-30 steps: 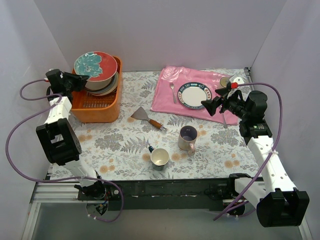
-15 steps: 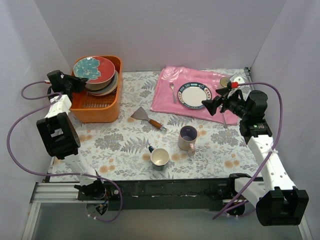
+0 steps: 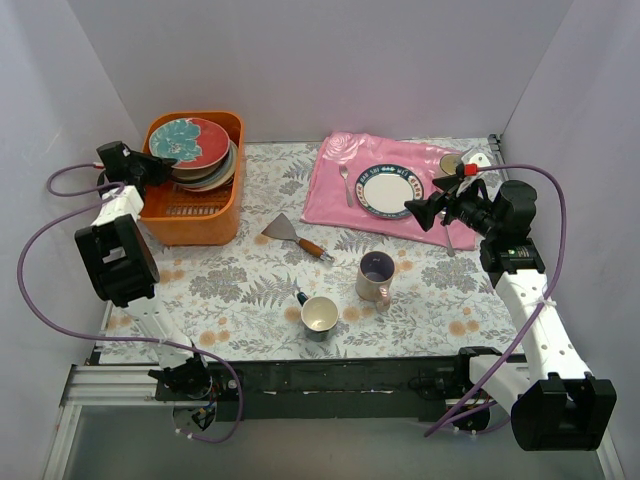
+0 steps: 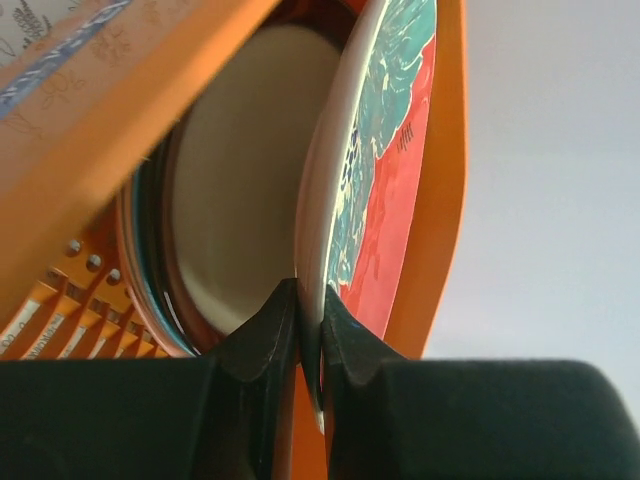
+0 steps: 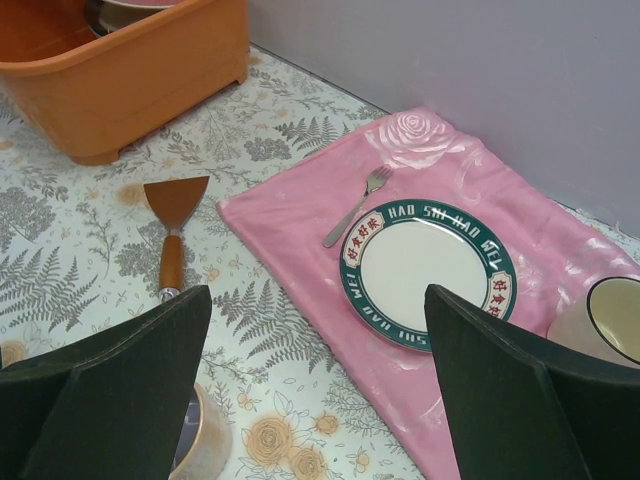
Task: Place the mixed dishes into the plastic bin
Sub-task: Place the plate in the plastic bin.
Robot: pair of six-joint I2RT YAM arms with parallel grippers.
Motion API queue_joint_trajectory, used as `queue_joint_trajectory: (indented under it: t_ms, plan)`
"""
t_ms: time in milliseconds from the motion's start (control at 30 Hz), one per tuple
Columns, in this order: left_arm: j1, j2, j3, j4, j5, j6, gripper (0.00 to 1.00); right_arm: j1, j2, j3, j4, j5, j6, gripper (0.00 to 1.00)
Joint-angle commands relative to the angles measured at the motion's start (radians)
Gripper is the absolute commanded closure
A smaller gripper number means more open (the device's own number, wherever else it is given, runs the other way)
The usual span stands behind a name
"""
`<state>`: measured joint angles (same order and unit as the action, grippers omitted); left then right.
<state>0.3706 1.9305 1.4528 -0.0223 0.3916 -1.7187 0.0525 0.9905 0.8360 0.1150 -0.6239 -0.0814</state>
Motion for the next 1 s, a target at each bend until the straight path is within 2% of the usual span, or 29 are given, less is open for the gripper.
queue_joint_trajectory:
  t_ms: [0, 133, 500, 600, 733, 967]
  plan:
    - [0.007, -0.045, 0.092, 0.145, 0.047, -0.024, 1.0, -0.008, 0.004, 0.006, 0.048, -0.013, 0.009, 0.05]
    - [0.007, -0.039, 0.089, 0.131, 0.049, -0.027, 0.98, -0.013, 0.005, 0.006, 0.049, -0.016, 0.011, 0.05]
    - [0.005, -0.025, 0.092, 0.058, 0.049, -0.022, 0.68, -0.014, 0.013, 0.008, 0.057, -0.02, 0.014, 0.05]
    - [0.005, -0.024, 0.096, 0.029, 0.047, -0.022, 0.63, -0.016, 0.014, 0.008, 0.057, -0.022, 0.014, 0.05]
    - [0.005, -0.016, 0.118, -0.056, 0.047, -0.002, 0.53, -0.017, 0.017, 0.009, 0.06, -0.023, 0.014, 0.05]
    - [0.007, 0.004, 0.187, -0.241, 0.04, 0.054, 0.44, -0.017, 0.022, 0.008, 0.069, -0.03, 0.022, 0.05]
